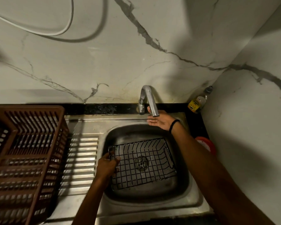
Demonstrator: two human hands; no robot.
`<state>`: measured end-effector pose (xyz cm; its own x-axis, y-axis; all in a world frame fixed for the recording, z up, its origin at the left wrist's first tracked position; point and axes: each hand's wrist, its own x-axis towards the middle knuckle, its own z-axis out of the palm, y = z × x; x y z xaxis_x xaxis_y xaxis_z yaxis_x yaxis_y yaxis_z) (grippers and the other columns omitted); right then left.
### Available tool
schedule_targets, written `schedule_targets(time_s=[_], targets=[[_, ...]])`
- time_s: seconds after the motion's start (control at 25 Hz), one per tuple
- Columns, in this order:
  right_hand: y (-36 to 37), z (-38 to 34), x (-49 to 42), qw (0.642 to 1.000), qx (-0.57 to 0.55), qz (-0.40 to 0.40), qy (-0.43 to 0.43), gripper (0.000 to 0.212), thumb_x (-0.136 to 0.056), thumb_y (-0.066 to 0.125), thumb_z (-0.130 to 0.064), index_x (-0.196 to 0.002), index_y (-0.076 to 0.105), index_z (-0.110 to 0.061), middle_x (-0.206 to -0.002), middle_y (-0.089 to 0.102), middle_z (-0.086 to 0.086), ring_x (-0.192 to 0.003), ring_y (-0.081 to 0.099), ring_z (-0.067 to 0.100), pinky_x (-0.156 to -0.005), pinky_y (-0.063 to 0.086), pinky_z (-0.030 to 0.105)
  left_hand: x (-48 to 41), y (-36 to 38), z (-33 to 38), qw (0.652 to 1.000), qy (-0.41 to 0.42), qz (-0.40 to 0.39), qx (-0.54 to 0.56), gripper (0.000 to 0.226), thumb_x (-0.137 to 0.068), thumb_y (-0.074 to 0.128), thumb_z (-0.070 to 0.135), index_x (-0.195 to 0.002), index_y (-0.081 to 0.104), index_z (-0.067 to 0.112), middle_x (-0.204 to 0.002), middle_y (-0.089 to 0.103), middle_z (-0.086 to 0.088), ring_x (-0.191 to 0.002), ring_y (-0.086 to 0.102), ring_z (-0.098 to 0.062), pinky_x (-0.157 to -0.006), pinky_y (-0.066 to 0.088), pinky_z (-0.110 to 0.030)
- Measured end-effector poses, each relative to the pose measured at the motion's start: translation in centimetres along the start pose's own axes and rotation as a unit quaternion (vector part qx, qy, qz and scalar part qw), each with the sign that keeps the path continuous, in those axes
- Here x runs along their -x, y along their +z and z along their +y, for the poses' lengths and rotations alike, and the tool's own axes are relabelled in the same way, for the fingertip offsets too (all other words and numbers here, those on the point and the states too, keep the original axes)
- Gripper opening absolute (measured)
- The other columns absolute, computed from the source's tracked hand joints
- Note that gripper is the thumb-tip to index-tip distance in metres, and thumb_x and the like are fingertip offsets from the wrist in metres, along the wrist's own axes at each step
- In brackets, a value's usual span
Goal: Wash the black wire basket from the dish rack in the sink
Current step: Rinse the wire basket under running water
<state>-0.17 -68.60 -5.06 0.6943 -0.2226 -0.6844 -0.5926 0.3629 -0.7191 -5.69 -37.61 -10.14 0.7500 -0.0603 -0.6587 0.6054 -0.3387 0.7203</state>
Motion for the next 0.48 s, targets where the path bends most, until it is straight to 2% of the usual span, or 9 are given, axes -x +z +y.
schedule_targets(time_s=[0.12,0.2,0.28,0.4,0.48], targets=[[0.8,-0.8,-2.5,0.999,-0.021,-0.032,0.013,0.036,-0.098,0.056,-0.02,-0.13,0.057,-0.002,-0.133,0.053,0.026,-0.118,0.055,0.042,-0.097,0.049,0.051,-0.2,0.2,0.2,1.0,0.002,0.006,0.009,0.045,-0.092,0.073,0.015,-0.135,0.061,0.014,-0.099,0.072,-0.011,-0.085,0.072,-0.03,-0.083,0.061,-0.054],[0.9,-1.0,-3.3,0.998,-0.042,-0.032,0.018,0.039,-0.092,0.063,-0.014,-0.128,0.057,0.0,-0.127,0.058,0.027,-0.113,0.06,0.041,-0.085,0.055,0.05,-0.4,0.3,0.3,1.0,0.001,0.01,0.012,0.045,-0.092,0.073,0.015,-0.135,0.06,0.015,-0.098,0.072,-0.011,-0.083,0.071,-0.029,-0.083,0.061,-0.056],[0.8,-1.1,-3.7,0.996,-0.073,-0.037,0.019,0.037,-0.094,0.061,-0.011,-0.129,0.056,0.002,-0.12,0.065,0.025,-0.112,0.063,0.042,-0.08,0.057,0.05,-0.7,0.3,0.2,1.0,0.0,0.01,0.016,0.045,-0.092,0.073,0.015,-0.135,0.061,0.015,-0.098,0.072,-0.011,-0.082,0.072,-0.029,-0.082,0.061,-0.057],[0.5,-0.9,-4.0,0.993,-0.106,-0.045,0.019,0.043,-0.092,0.062,-0.013,-0.131,0.054,0.002,-0.106,0.072,0.02,-0.115,0.061,0.041,-0.09,0.053,0.055,-1.0,0.5,0.2,1.0,-0.007,0.006,0.027,0.045,-0.092,0.073,0.014,-0.135,0.061,0.014,-0.096,0.073,-0.011,-0.081,0.072,-0.029,-0.082,0.062,-0.054],[0.4,-0.9,-4.1,0.992,-0.115,-0.05,0.023,0.046,-0.092,0.061,-0.015,-0.134,0.051,0.001,-0.105,0.073,0.02,-0.117,0.06,0.041,-0.094,0.051,0.057,-1.0,0.6,0.5,1.0,-0.013,0.005,0.027,0.043,-0.093,0.072,0.015,-0.134,0.06,0.014,-0.097,0.072,-0.011,-0.083,0.073,-0.031,-0.075,0.063,-0.045]])
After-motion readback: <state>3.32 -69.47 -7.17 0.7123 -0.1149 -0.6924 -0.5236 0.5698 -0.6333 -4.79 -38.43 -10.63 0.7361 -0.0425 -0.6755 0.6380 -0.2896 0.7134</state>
